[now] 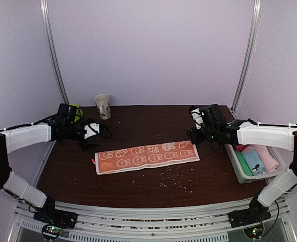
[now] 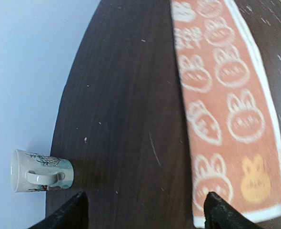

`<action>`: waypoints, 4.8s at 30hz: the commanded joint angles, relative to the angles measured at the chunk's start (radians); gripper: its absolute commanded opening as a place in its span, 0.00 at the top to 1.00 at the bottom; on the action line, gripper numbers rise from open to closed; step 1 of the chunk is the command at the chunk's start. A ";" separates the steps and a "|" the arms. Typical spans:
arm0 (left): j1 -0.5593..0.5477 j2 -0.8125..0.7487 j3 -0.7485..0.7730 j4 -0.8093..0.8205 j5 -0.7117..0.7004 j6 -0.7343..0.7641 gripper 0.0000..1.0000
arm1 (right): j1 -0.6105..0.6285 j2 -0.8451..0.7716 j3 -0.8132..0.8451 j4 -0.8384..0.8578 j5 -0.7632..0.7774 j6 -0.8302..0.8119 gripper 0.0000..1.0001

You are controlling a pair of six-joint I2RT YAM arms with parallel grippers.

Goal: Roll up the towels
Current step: Smooth out the towel at the center of the board.

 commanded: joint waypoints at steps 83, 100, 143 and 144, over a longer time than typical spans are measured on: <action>-0.460 0.490 0.414 0.236 -0.489 -0.485 0.04 | -0.057 0.436 0.057 0.459 -0.372 0.615 0.47; -0.524 0.662 0.386 0.082 -0.420 -0.473 0.33 | -0.121 0.432 -0.037 0.455 -0.328 0.612 0.58; -0.138 0.226 0.006 0.295 -0.707 -0.558 0.05 | 0.091 0.353 -0.296 1.078 -0.152 0.914 0.48; -0.130 0.226 -0.030 0.334 -0.732 -0.539 0.05 | 0.092 0.374 -0.293 1.103 -0.144 0.930 0.48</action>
